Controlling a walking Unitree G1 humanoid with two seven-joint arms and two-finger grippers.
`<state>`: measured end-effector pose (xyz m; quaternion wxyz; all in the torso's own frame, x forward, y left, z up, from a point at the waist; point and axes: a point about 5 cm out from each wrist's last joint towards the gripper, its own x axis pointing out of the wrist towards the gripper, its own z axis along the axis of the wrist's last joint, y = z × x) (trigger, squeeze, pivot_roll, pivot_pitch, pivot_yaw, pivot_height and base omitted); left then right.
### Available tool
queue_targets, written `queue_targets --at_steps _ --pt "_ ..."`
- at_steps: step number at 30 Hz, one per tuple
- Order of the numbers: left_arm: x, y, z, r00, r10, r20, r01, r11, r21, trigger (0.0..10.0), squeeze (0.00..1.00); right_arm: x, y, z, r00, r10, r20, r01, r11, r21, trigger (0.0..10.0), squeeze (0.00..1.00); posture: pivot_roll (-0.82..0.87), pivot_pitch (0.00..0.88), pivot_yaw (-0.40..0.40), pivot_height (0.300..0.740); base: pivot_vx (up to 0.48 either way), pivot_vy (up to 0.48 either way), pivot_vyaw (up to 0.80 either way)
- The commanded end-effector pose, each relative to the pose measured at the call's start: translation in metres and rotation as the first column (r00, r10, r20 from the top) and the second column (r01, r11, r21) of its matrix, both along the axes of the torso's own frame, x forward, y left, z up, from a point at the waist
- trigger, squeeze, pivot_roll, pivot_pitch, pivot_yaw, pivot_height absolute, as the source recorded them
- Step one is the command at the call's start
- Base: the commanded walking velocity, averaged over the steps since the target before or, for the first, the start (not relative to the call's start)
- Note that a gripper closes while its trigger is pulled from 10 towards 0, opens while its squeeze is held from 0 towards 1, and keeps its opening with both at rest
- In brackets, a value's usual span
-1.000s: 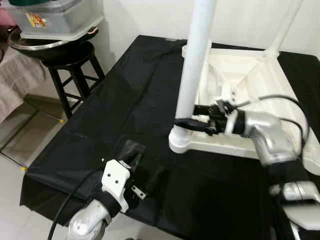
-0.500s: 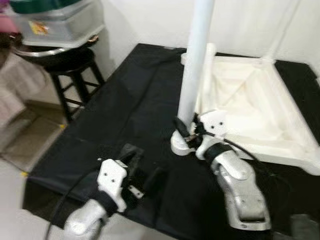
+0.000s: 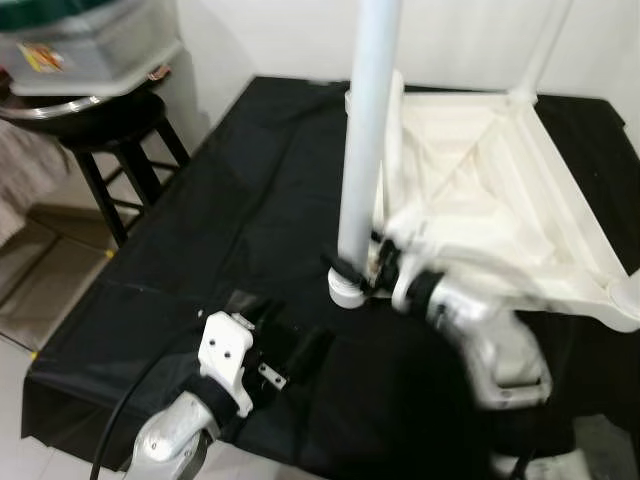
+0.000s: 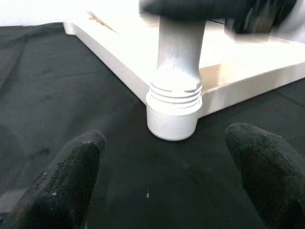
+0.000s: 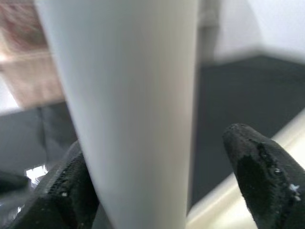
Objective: Building children table
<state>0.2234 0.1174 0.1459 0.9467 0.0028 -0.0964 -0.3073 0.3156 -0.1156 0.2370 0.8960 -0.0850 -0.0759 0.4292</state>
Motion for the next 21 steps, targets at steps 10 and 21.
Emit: queue_targets --at_steps 10,21 --pt "-0.002 -0.001 -0.010 0.999 0.001 -0.047 -0.001 1.000 0.006 10.0 0.00 0.002 -0.003 -0.003 0.918 0.390 -0.067 -0.395 0.913 -0.101 10.0 0.00 0.05 0.185 0.041 0.740 0.000 0.000 0.00" --pt "-0.004 -0.003 -0.012 0.999 -0.001 -0.052 0.002 1.000 0.004 10.0 0.00 0.016 -0.007 0.001 0.863 0.489 -0.127 -0.499 0.864 -0.063 0.0 0.00 0.06 0.176 0.040 0.740 0.000 0.000 0.00"
